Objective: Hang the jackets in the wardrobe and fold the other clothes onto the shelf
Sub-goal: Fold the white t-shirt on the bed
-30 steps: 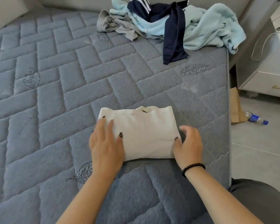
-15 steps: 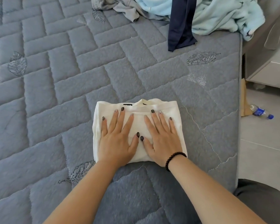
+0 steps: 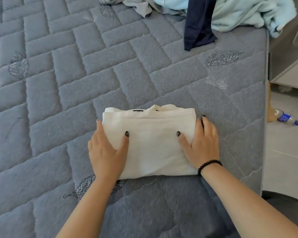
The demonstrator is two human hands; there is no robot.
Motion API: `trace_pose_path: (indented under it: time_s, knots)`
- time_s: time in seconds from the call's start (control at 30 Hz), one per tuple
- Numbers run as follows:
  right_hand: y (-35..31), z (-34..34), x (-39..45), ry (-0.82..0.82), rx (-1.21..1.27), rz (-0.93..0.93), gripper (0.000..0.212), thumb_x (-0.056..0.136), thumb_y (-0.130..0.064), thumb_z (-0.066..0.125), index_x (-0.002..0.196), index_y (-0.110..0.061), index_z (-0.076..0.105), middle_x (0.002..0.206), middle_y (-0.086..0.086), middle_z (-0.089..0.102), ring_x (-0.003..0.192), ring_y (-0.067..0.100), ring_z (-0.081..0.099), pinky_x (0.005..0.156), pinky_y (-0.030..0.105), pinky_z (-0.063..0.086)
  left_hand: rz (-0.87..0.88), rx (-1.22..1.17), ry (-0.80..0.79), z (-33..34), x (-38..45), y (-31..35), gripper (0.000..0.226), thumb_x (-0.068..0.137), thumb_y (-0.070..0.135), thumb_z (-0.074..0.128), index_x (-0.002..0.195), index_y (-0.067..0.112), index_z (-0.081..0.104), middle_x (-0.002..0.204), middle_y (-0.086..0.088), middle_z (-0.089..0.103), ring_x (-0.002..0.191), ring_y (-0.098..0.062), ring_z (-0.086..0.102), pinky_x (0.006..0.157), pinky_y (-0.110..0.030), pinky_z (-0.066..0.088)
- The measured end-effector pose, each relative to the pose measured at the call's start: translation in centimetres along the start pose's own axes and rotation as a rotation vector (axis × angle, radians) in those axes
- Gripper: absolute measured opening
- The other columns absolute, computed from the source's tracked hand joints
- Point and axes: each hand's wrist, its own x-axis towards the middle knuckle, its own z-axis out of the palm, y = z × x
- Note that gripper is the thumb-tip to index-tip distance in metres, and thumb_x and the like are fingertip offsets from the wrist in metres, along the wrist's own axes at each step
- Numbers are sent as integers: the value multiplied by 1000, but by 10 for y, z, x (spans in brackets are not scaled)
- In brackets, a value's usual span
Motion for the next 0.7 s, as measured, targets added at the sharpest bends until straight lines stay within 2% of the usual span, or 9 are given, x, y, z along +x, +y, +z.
trace_pose_path:
  time_s: [0.03, 0.1, 0.17, 0.23, 0.33, 0.4, 0.47, 0.57, 0.7]
  knots:
    - [0, 0, -2, 47, 31, 1, 66, 86, -48, 57, 133, -2, 44, 141, 15, 37, 127, 32, 31, 108, 40, 28, -71, -43, 0, -3, 0, -1, 84, 79, 63, 61, 146, 23, 28, 143, 1, 44, 130, -23, 42, 104, -42, 38]
    - [-2, -1, -7, 89, 112, 33, 52, 85, -42, 62, 120, -6, 53, 122, 10, 46, 111, 29, 41, 94, 37, 37, -209, -140, -70, -12, 4, -6, 68, 72, 66, 67, 124, 29, 43, 115, 12, 57, 108, -18, 56, 83, -36, 46]
    - [-5, -2, -13, 71, 202, 82, 47, 85, -42, 62, 119, -11, 52, 112, -1, 41, 99, 21, 47, 80, 34, 42, -291, -237, -226, -23, 13, -10, 59, 67, 67, 69, 107, 28, 52, 96, 14, 64, 92, -15, 63, 70, -33, 49]
    - [-7, -3, -18, 21, 284, 129, 45, 86, -43, 60, 121, -17, 48, 110, -9, 38, 89, 13, 47, 73, 30, 39, -341, -395, -382, -34, 22, -13, 51, 67, 61, 76, 100, 25, 64, 87, 8, 74, 82, -17, 70, 61, -29, 53]
    - [-8, -11, -16, -68, 494, 309, 45, 81, -38, 69, 117, -24, 48, 102, -16, 51, 86, 7, 51, 70, 24, 38, -390, -557, -580, -42, 25, -12, 56, 59, 55, 84, 100, 20, 69, 88, 1, 77, 78, -18, 74, 62, -30, 55]
    - [-9, -24, -12, -172, 740, 463, 46, 75, -31, 77, 112, -22, 51, 98, -16, 58, 88, 5, 59, 69, 24, 45, -400, -620, -604, -44, 23, -8, 61, 56, 50, 88, 103, 17, 69, 90, -3, 77, 79, -20, 74, 63, -32, 56]
    - [-9, -34, -14, -304, 948, 554, 43, 72, -23, 81, 108, -16, 59, 99, -6, 68, 89, 13, 66, 75, 32, 54, -402, -694, -591, -45, 18, -4, 62, 55, 49, 85, 105, 17, 68, 92, -3, 77, 79, -20, 74, 56, -29, 57]
    - [-13, -41, -27, -415, 1045, 536, 29, 73, -14, 80, 99, -17, 67, 93, -2, 74, 83, 14, 71, 72, 31, 57, -386, -764, -614, -48, 8, 0, 57, 63, 47, 80, 110, 18, 67, 97, -2, 76, 82, -21, 74, 54, -29, 57]
    - [-10, -51, -47, -329, 1087, 465, 18, 79, -13, 75, 93, -21, 68, 87, -8, 75, 79, 9, 70, 65, 24, 54, -305, -709, -633, -56, -2, 9, 39, 76, 45, 75, 109, 25, 66, 91, 3, 76, 77, -16, 74, 51, -27, 56]
